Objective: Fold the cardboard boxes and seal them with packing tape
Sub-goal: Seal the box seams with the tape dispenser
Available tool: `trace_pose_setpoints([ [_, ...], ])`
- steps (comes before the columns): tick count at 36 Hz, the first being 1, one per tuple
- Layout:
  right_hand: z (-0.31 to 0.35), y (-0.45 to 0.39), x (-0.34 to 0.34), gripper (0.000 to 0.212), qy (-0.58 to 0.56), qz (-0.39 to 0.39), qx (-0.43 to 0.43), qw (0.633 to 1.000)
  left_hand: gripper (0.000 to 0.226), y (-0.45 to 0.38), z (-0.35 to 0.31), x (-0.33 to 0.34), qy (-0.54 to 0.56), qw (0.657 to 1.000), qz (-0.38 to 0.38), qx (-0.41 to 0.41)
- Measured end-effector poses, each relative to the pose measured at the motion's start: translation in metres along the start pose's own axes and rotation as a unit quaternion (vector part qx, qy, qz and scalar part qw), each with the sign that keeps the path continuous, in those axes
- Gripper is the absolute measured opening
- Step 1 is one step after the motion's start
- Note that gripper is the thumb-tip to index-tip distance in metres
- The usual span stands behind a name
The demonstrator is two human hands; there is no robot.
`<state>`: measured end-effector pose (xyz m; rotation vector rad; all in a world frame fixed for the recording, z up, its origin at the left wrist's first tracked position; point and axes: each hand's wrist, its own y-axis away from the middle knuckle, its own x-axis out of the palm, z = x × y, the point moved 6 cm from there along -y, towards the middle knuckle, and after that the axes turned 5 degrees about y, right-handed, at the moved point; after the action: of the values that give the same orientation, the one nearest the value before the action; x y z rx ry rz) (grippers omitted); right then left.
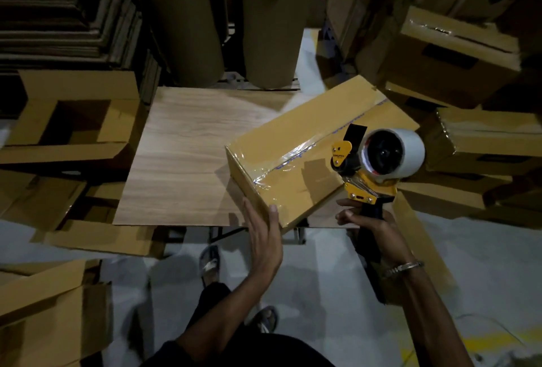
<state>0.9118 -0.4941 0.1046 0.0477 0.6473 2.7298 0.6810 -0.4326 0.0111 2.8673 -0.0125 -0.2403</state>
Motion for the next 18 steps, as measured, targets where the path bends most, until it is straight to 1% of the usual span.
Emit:
trace_pose_setpoints([
  [2,0.010,-0.015,-0.010,0.027,0.019,-0.003,0.000,1.000,0.088,-0.013,-0.021,0.012,0.022,1.000,-0.018,-0.013],
  [4,0.021,-0.033,-0.020,0.028,0.021,-0.009,0.001,1.000,0.090,-0.030,-0.028,0.026,0.032,0.998,-0.035,-0.030],
  [7,0.041,-0.064,-0.036,0.027,0.041,-0.015,-0.008,0.999,0.079,-0.052,-0.019,0.033,-0.008,0.996,-0.079,-0.042],
  [9,0.056,-0.083,-0.046,0.027,0.060,-0.019,-0.025,0.998,0.074,-0.059,-0.012,0.030,-0.031,0.994,-0.100,-0.024],
  [13,0.084,-0.118,-0.070,0.027,0.080,-0.056,-0.046,0.994,0.070,-0.062,-0.020,0.022,-0.037,0.993,-0.111,0.015],
  [18,0.108,-0.152,-0.092,0.027,0.104,-0.081,-0.043,0.990,0.069,-0.094,-0.023,0.001,-0.079,0.993,-0.078,0.031],
])
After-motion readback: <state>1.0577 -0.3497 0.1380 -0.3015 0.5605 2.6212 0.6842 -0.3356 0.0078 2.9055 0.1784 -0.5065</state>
